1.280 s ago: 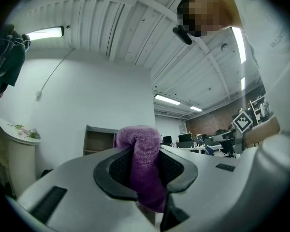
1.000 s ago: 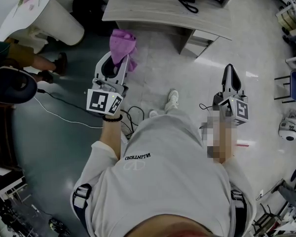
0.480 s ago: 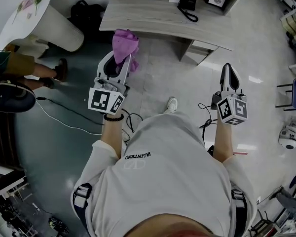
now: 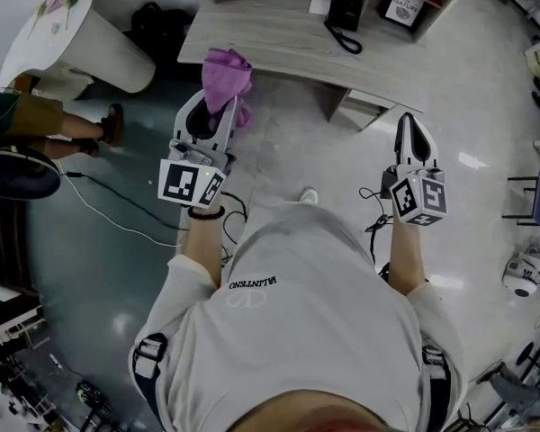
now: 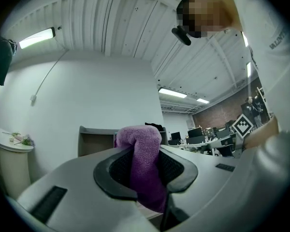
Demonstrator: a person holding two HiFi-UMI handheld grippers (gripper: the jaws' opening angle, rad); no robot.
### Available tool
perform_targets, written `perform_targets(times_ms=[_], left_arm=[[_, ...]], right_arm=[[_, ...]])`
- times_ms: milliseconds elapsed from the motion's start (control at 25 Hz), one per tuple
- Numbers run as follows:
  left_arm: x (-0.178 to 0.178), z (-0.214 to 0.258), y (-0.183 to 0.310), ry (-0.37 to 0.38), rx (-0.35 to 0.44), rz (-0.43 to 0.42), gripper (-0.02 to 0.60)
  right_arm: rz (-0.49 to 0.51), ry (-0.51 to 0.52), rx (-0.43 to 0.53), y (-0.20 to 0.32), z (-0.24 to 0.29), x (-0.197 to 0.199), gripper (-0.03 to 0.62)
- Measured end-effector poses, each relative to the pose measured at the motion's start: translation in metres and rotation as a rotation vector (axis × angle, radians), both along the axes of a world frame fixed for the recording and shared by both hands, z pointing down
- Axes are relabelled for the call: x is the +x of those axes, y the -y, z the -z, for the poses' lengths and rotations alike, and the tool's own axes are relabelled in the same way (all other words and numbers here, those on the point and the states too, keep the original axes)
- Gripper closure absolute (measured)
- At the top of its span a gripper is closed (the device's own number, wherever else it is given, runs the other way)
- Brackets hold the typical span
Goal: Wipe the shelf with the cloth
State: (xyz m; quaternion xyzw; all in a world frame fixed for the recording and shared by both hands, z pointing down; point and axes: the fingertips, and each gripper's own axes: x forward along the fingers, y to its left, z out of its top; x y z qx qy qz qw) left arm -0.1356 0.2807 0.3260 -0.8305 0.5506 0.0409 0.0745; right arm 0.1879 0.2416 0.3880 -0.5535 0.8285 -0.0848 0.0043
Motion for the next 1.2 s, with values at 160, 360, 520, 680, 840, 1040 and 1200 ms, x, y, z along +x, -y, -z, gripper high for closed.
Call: perform_targets(times_ms=[160,360,520,680,840,1040,1200], left_arm=[[0.01,-0.004,0.012,0.005,-0.018,0.008,0.477],[0.015,-0.011,0.026,0.018,-0.027,0.015,0.477],[0.014,-0.021,0.037,0.02,-0.028,0.018,0.477],[0.016,-0.023,0.061,0.031,-0.02,-0.013,0.477],[0.016,-0.019,0.092,0.013,-0.01,-0.032,0.477],[0.015,-0.022,0.142,-0.01,-0.013,-0.057,0.477],[0.012,-0.029,0.187,-0.02,-0.024,-0.085,0.477]], right_arm=[[0.01,0.008,-0.017,0.014,-0.007,0.007,0.595],[0.014,0.007,-0.033,0.028,-0.017,0.01,0.595],[0.009,-0.003,-0.047,0.033,-0.027,0.009,0.595],[0.003,-0.015,-0.028,0.05,-0.023,0.003,0.595],[0.009,-0.032,-0.016,0.074,-0.015,-0.009,0.595],[0.015,-0.056,0.0,0.118,-0.008,-0.023,0.595],[0.025,-0.043,0.011,0.157,-0.006,-0.038,0.595]])
